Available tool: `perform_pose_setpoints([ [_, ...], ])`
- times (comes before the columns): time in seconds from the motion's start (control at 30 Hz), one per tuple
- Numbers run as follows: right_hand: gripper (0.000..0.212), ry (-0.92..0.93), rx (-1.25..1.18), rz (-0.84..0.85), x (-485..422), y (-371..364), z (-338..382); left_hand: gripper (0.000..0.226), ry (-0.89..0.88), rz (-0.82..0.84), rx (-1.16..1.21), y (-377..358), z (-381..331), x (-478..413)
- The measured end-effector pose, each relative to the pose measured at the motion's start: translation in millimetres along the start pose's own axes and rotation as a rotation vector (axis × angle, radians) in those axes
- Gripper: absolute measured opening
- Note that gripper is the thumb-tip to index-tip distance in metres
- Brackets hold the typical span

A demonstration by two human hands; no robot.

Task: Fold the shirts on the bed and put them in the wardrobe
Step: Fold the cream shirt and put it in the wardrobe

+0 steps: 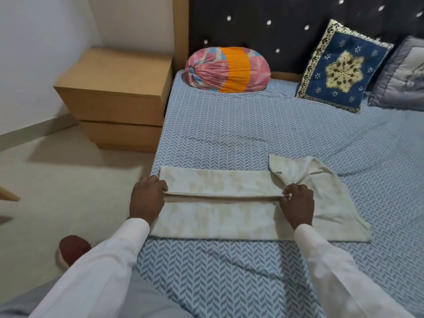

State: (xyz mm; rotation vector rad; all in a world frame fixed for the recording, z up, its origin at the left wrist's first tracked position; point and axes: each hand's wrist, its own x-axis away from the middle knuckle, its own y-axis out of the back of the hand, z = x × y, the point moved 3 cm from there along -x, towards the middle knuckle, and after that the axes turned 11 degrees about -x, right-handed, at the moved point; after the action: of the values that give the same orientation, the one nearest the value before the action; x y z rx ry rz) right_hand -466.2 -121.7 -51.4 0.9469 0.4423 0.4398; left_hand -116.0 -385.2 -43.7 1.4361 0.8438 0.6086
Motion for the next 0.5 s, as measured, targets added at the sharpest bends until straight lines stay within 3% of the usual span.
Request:
perform_pose_setpoints([
  [0.1, 0.016, -0.006, 0.042, 0.068, 4, -5, -2, 0.032, -0.01, -0.002, -0.057, 0, -3, 3],
  [0.17, 0.015, -0.017, 0.024, 0.033, 5, -6, -1, 0.027, -0.021, -0.036, -0.079, 5, -8, 5],
  [0.23, 0.027, 0.017, 0.002, -0.056, 10, -7, 5, 0.027, -0.009, -0.058, -0.092, 6, -16, 6],
  [0.37, 0.051, 0.098, 0.074, -0.059, 6, -23, 31, 0.063, -0.067, 0.027, -0.011, -15, -59, 6],
  [0.5, 0.071, -0.157, 0.136, 0.045, -16, -33, 42, 0.045, -0.316, 0.119, 0.103, -36, -120, 6],
])
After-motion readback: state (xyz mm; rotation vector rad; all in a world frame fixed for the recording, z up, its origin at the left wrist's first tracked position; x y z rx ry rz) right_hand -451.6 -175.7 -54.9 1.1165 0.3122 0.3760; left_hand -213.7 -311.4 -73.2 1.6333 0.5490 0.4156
